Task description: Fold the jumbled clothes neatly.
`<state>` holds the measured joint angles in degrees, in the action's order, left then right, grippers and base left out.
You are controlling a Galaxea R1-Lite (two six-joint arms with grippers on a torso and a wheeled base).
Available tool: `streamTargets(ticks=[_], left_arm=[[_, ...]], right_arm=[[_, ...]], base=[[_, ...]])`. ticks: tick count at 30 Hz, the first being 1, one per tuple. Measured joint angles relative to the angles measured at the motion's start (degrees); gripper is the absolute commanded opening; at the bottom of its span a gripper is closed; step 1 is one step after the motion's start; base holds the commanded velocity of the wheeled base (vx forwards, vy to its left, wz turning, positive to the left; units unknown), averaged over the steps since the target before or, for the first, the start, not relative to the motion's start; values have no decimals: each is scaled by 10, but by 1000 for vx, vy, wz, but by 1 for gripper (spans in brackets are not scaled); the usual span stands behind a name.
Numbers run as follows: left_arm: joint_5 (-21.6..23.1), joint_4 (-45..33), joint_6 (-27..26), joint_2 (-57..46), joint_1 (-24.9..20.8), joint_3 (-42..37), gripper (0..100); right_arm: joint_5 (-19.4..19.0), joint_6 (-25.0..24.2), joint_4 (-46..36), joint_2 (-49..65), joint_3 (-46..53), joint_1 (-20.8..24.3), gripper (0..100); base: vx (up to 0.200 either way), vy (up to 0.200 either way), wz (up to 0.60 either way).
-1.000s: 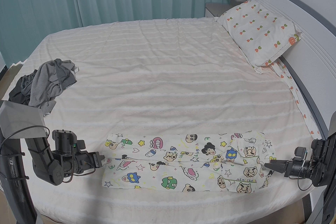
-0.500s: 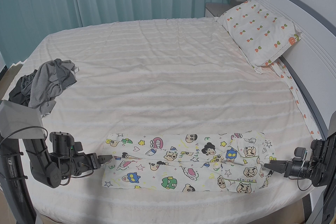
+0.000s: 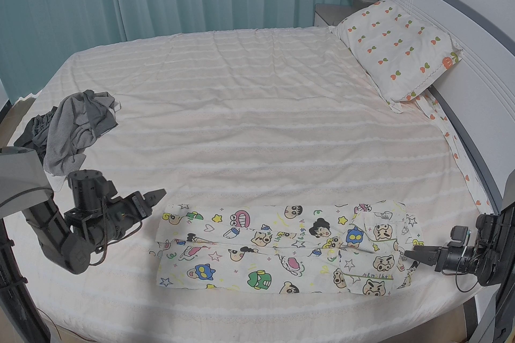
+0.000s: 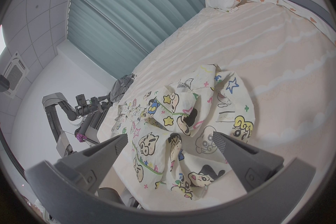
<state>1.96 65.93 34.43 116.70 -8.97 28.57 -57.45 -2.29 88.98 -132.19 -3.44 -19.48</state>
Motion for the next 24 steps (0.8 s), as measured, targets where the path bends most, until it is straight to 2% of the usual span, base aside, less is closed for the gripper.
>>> streamTargets(ticks=[5,8,11,19,24], left_arm=[[-62,-28,63,35,-60,93,100],[-77,-40,114,61,-94,131,100],[-82,-52,129,89,-117,150,100],[-87,-53,132,143,-127,152,100],[-89,-52,132,154,-113,138,100]], right_arm=[[0,4,0,-2,0,0,100],[0,11,0,-5,-1,0,100],[0,15,0,-7,-1,0,100],[0,16,0,-11,-1,0,100],[0,16,0,-12,-1,0,100]], base=[[0,0,0],[0,0,0],[0,0,0],[0,0,0],[0,0,0]])
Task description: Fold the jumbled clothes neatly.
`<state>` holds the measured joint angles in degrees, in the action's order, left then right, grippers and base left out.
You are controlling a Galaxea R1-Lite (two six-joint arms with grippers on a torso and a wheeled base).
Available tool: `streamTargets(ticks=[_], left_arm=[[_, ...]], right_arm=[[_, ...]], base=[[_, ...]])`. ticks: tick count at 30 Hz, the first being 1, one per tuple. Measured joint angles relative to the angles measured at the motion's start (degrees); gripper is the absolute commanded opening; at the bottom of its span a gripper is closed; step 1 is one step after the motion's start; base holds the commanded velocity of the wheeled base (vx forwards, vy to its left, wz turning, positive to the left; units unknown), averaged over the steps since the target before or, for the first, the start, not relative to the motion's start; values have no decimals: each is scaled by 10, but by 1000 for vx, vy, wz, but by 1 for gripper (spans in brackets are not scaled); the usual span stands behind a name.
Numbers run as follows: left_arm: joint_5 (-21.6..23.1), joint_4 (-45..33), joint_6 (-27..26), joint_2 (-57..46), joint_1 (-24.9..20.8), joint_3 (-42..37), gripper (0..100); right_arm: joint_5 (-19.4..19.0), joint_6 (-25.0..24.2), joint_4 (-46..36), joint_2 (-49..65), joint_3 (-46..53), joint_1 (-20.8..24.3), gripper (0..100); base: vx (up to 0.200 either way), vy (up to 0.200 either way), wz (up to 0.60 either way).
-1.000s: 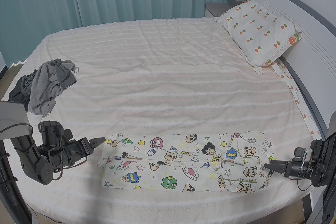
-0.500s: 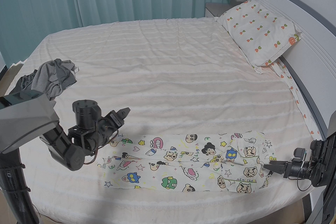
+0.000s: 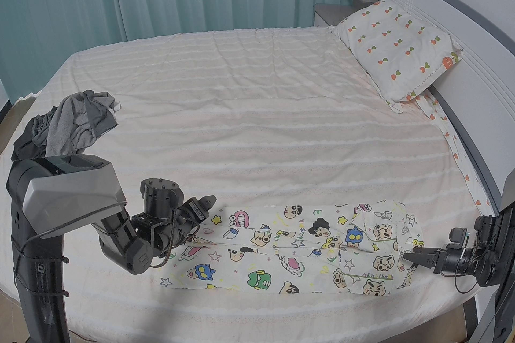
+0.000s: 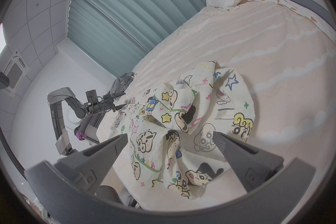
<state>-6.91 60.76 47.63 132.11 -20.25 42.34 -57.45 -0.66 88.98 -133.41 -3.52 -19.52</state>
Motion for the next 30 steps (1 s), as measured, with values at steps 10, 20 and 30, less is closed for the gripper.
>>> streamTargets(ticks=[10,20,30], left_arm=[[-25,29,5,-3,25,-50,100],[-17,40,36,-80,31,-69,100],[193,41,85,-193,139,-209,100]], right_arm=[[0,0,0,-1,0,0,100],[1,0,0,1,-4,-1,100],[9,-74,0,53,-36,-1,100]], base=[[0,0,0],[0,0,0],[0,0,0]])
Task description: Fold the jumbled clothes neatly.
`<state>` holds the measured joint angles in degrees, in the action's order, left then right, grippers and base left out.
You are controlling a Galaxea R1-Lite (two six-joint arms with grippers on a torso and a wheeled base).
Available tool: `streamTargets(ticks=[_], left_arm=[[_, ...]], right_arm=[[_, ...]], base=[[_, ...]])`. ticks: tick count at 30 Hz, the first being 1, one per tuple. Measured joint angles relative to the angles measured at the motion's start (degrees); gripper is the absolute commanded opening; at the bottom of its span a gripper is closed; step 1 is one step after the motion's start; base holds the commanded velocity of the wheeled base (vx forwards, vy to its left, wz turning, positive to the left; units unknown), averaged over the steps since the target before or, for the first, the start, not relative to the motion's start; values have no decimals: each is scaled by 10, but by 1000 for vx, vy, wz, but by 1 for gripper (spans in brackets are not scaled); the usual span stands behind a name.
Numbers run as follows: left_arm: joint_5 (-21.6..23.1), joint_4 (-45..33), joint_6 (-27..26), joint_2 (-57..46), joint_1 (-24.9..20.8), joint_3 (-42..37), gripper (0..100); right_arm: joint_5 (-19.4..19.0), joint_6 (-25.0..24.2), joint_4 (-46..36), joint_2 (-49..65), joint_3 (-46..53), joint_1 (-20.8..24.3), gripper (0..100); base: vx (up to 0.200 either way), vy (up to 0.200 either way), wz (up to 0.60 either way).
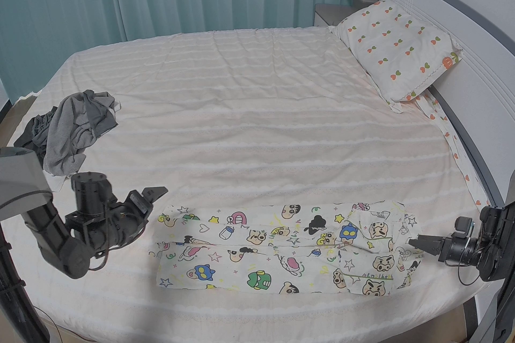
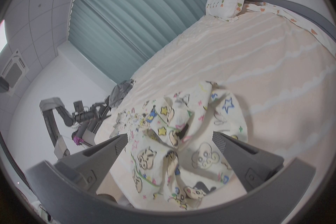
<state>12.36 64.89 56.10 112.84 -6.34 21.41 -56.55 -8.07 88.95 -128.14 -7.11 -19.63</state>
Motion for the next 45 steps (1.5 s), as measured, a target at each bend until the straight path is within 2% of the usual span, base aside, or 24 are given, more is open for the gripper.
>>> streamTargets(ticks=[5,6,9,14,18,37,38,45], left_arm=[[176,0,30,-39,66,-63,100],[203,1,35,-45,78,-74,100],[248,1,48,-60,102,-98,100],[278,1,63,-88,127,-129,100],[289,1,67,-110,131,-147,100],[290,0,68,-126,131,-158,100],[290,0,68,-126,131,-158,100],[290,0,68,-126,131,-157,100]], right_arm=[[24,-85,-1,27,-67,23,100],[30,-98,-6,31,-88,31,100],[47,-120,-42,38,-149,55,100],[89,-144,-133,32,-246,103,100],[103,-151,-160,10,-286,126,100],[107,-78,-219,-48,-273,146,100],[107,-75,-220,-50,-272,147,0],[107,-64,-220,-52,-262,149,0]], base=[[0,0,0],[0,0,0],[0,0,0],[0,0,0],[0,0,0],[0,0,0],[0,0,0],[0,0,0]])
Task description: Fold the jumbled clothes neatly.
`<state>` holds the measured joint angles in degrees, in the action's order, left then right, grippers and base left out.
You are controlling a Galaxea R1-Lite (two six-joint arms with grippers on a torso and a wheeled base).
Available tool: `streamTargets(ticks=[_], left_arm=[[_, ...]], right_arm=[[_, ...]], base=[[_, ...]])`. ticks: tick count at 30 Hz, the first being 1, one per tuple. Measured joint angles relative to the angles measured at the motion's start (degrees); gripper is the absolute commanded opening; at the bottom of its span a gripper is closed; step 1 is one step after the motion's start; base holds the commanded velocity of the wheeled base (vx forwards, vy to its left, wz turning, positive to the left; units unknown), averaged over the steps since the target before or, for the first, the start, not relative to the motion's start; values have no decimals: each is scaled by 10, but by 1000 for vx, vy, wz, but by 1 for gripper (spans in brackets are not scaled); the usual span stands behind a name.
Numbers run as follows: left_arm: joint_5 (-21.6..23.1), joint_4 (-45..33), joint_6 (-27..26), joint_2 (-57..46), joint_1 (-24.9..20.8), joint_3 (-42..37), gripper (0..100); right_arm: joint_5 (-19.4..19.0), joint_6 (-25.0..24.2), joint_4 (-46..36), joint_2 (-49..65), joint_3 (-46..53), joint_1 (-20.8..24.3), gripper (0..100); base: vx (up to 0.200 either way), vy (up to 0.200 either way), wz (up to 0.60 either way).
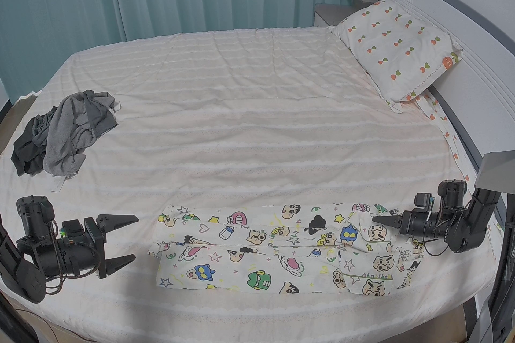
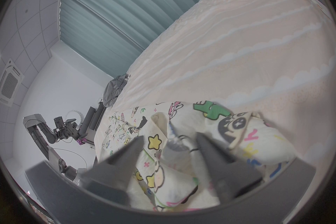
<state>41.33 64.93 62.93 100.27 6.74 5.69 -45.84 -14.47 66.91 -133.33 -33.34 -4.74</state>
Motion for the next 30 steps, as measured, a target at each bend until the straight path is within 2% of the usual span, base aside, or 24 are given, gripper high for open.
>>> streamTargets(ticks=[10,18,24,25,30], left_arm=[[-1,0,-1,5,0,0,100],[-2,0,-1,8,0,0,100],[-3,0,-2,11,0,1,100],[-3,0,-2,11,0,1,100],[-3,1,-2,12,0,1,100]], right_arm=[[4,40,14,5,15,-20,0],[-16,38,87,13,32,-43,0],[-26,37,98,15,42,-51,0],[-25,37,98,15,44,-51,100],[-23,38,100,11,47,-47,100]], base=[[0,0,0],[0,0,0],[0,0,0],[0,0,0],[0,0,0]])
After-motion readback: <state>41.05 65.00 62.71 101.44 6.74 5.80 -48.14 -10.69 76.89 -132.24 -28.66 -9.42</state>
